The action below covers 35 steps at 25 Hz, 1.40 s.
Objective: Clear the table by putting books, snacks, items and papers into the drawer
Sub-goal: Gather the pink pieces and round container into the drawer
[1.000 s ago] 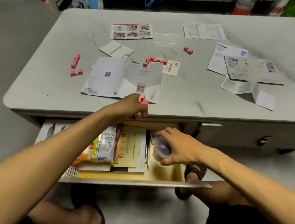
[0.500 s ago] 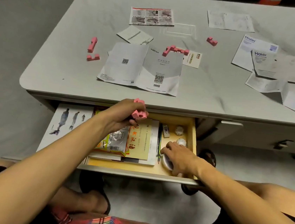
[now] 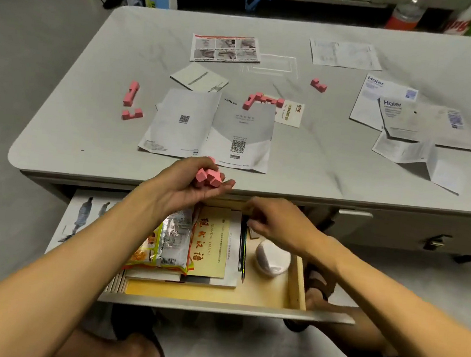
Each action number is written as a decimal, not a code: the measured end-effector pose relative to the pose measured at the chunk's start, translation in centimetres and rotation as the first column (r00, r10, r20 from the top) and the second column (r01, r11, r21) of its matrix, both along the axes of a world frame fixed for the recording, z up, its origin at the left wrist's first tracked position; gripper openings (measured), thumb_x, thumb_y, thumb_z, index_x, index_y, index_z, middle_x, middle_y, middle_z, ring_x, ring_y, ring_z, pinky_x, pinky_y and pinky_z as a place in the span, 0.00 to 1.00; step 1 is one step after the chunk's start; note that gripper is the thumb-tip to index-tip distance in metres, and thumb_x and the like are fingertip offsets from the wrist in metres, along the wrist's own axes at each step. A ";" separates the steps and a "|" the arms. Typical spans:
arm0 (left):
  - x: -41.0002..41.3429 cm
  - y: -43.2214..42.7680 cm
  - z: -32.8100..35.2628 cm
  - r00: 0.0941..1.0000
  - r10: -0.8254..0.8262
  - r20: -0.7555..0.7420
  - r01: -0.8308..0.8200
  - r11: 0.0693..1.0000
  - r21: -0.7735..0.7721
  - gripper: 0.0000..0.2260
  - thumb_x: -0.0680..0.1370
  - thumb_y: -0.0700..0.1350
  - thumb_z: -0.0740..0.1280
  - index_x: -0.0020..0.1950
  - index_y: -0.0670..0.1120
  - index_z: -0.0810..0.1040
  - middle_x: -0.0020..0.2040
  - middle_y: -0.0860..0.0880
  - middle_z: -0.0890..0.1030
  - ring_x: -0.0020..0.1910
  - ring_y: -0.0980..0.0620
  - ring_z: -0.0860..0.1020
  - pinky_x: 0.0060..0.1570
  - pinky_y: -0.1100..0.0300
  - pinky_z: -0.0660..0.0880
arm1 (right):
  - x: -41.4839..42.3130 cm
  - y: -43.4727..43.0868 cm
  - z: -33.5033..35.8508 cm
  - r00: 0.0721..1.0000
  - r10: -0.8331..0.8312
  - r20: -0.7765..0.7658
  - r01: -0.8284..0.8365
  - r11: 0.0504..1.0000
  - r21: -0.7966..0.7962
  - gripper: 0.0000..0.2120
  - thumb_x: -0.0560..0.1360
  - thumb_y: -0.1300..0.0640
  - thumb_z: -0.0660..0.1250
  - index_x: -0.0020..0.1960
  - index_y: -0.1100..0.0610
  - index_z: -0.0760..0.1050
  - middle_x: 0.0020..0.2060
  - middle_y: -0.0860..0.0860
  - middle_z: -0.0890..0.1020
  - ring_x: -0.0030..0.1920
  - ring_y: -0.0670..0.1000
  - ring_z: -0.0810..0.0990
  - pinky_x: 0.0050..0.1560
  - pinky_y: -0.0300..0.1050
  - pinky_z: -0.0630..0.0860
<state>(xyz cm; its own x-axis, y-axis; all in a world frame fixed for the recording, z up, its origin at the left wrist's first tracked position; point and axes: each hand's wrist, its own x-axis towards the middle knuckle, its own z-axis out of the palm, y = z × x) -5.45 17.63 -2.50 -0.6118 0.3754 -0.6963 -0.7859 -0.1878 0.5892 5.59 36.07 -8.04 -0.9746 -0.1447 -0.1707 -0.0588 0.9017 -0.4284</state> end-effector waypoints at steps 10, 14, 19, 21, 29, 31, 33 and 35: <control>-12.0 -1.6 -0.2 0.774 -0.307 -0.554 -0.209 0.702 -0.681 0.07 0.76 0.37 0.66 0.46 0.46 0.70 0.47 0.45 0.75 0.37 0.47 0.79 0.34 0.59 0.69 | -22.5 7.1 2.9 0.971 -0.214 -0.104 0.232 0.950 0.211 0.31 0.76 0.65 0.60 0.76 0.45 0.62 0.72 0.60 0.64 0.71 0.63 0.64 0.63 0.57 0.69; -17.5 -6.7 -1.6 0.571 -0.682 -0.457 -0.356 0.296 -0.886 0.19 0.78 0.38 0.62 0.69 0.46 0.69 0.65 0.47 0.75 0.56 0.44 0.74 0.53 0.56 0.68 | -26.4 7.4 0.4 0.974 -0.126 -0.188 0.179 0.938 0.298 0.22 0.78 0.62 0.57 0.69 0.45 0.69 0.65 0.58 0.71 0.63 0.63 0.69 0.55 0.56 0.70; -20.0 -9.9 -3.5 0.433 -0.843 -0.320 -0.330 0.182 -0.926 0.22 0.77 0.42 0.63 0.71 0.44 0.65 0.63 0.49 0.76 0.49 0.46 0.72 0.48 0.55 0.67 | -26.5 8.2 -1.9 0.889 -0.236 -0.392 0.262 0.965 0.013 0.11 0.79 0.61 0.62 0.59 0.55 0.77 0.54 0.60 0.75 0.55 0.61 0.72 0.47 0.45 0.64; -20.1 -10.1 -3.6 0.425 -0.866 -0.262 -0.333 0.119 -0.935 0.24 0.77 0.42 0.61 0.73 0.45 0.64 0.59 0.48 0.77 0.49 0.44 0.73 0.47 0.55 0.68 | -26.6 8.0 -2.0 0.859 -0.371 -0.353 0.325 0.928 -0.184 0.08 0.78 0.59 0.66 0.57 0.57 0.79 0.51 0.60 0.76 0.53 0.60 0.74 0.47 0.42 0.62; -17.5 -7.7 0.1 0.375 -0.808 -0.456 -0.447 0.273 -0.852 0.10 0.78 0.41 0.64 0.59 0.46 0.70 0.50 0.49 0.79 0.46 0.47 0.75 0.48 0.55 0.71 | -26.7 8.2 2.2 0.694 -0.660 -0.287 0.519 0.736 -0.435 0.10 0.76 0.61 0.68 0.56 0.56 0.79 0.53 0.57 0.82 0.53 0.57 0.80 0.51 0.46 0.72; -15.6 -5.7 1.2 0.401 -0.746 -0.532 -0.307 0.438 -0.845 0.08 0.77 0.42 0.67 0.55 0.46 0.72 0.40 0.51 0.77 0.43 0.46 0.74 0.54 0.53 0.71 | -25.9 8.2 2.7 0.697 -0.676 -0.240 0.547 0.718 -0.430 0.10 0.75 0.60 0.69 0.56 0.55 0.78 0.53 0.56 0.83 0.53 0.56 0.80 0.52 0.47 0.73; -13.8 -3.9 1.2 0.389 -0.764 -0.515 -0.116 0.514 -0.850 0.10 0.76 0.44 0.68 0.55 0.47 0.72 0.38 0.51 0.77 0.40 0.47 0.76 0.47 0.57 0.74 | -25.2 8.3 2.8 0.697 -0.688 -0.201 0.573 0.703 -0.422 0.10 0.75 0.61 0.70 0.56 0.56 0.79 0.54 0.57 0.82 0.52 0.57 0.81 0.53 0.49 0.76; -12.7 -2.9 0.3 0.244 -0.912 -0.329 -0.015 0.335 -0.942 0.12 0.76 0.46 0.67 0.58 0.49 0.71 0.42 0.52 0.76 0.41 0.48 0.77 0.39 0.58 0.72 | -24.4 8.6 3.1 0.687 -0.687 -0.237 0.583 0.716 -0.384 0.10 0.75 0.63 0.71 0.56 0.60 0.79 0.56 0.60 0.78 0.51 0.58 0.80 0.51 0.46 0.76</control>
